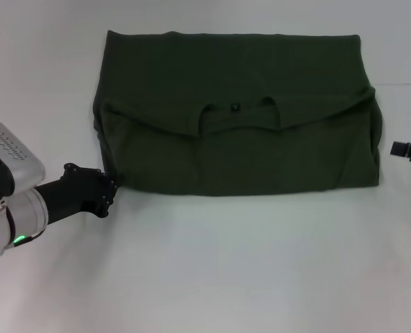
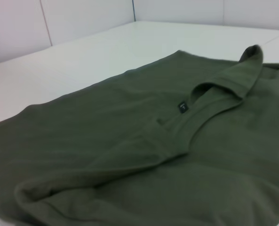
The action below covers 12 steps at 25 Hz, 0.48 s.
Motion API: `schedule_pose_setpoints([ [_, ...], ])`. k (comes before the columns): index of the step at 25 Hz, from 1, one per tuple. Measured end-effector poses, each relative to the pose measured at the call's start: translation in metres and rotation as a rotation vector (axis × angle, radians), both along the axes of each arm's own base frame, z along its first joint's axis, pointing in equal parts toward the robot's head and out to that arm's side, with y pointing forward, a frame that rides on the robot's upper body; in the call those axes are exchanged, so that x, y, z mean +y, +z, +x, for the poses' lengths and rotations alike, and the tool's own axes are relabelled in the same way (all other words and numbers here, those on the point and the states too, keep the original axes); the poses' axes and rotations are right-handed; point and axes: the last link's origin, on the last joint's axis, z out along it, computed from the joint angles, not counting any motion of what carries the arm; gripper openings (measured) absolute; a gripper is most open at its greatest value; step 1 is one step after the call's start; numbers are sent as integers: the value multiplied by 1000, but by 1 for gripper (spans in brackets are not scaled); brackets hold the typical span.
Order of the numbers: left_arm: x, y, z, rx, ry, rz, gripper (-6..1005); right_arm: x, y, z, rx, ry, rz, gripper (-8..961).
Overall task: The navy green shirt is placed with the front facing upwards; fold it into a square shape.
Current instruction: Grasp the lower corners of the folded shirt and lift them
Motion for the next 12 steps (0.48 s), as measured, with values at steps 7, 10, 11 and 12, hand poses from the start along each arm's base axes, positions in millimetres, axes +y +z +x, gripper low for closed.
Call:
schedule_pose_setpoints([
  [7,-4,5,2,-31,-16,-9,14,5,-14,0,-88,-14,-70,657],
  [10,-4,5,2,-34,-14,-9,14,9,-19,2,-122,-27,-65,652],
  [11,-4,5,2,-35,-13,-9,14,10,-21,2,-134,-29,-61,651],
  [12,-4,5,2,-36,-13,-10,14,11,-23,2,-144,-29,-57,649],
])
